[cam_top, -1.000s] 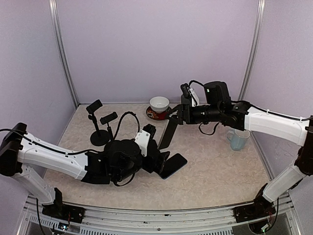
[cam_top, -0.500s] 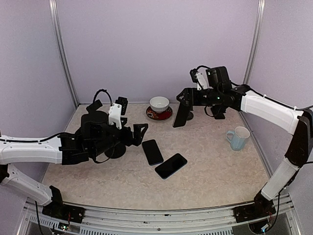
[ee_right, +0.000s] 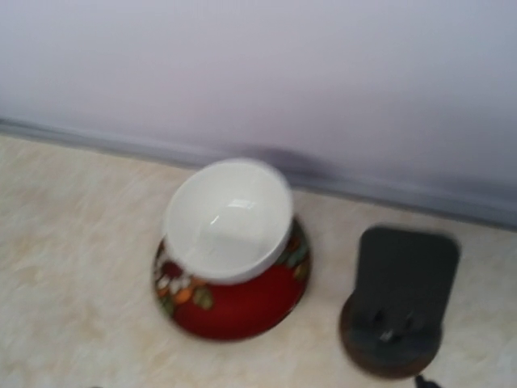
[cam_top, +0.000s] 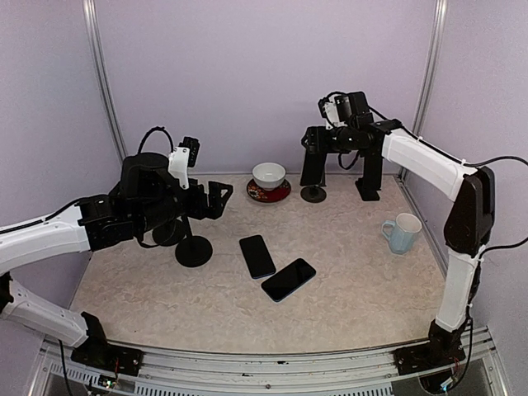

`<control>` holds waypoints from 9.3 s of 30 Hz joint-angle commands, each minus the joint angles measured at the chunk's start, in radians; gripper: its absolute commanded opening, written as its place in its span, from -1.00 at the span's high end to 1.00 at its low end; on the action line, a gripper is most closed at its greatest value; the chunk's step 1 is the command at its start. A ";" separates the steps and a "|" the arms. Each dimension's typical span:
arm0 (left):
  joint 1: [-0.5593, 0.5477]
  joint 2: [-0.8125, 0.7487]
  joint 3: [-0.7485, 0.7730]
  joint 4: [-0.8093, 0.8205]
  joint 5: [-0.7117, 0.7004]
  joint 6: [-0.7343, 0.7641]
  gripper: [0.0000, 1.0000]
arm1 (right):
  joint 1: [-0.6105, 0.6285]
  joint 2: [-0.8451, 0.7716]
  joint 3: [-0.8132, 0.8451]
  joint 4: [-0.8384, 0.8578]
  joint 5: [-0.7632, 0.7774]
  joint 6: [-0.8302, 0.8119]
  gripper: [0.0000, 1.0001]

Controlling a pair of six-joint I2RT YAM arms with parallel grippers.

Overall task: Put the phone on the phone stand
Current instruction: Place the phone on the phone stand, then pick up the phone from the center of the board.

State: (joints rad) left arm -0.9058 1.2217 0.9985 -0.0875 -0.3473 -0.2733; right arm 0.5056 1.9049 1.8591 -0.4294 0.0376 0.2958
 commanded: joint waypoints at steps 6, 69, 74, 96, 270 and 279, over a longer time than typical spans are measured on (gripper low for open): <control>0.136 -0.066 0.046 -0.175 0.130 -0.002 -0.98 | -0.051 0.159 0.258 -0.052 0.107 -0.057 -0.04; 0.408 -0.201 -0.120 -0.069 0.344 0.097 -0.97 | -0.077 0.425 0.331 0.145 0.245 -0.019 -0.02; 0.409 -0.202 -0.120 -0.068 0.344 0.097 -0.97 | -0.078 0.428 0.331 0.144 0.255 -0.022 -0.03; 0.421 -0.209 -0.122 -0.065 0.343 0.092 -0.97 | -0.079 0.485 0.366 0.180 0.255 -0.045 -0.46; -0.140 0.662 0.283 -0.264 -0.188 -0.644 -0.98 | 0.282 -0.698 -0.821 0.259 0.295 0.051 -1.00; -0.147 0.626 0.308 -0.278 -0.289 -0.625 -0.98 | 0.277 -0.700 -0.833 0.269 0.287 0.054 -1.00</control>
State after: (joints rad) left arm -1.0405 1.8736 1.2629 -0.3611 -0.5694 -0.9092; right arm 0.7944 1.2297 1.0439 -0.1875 0.3302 0.3553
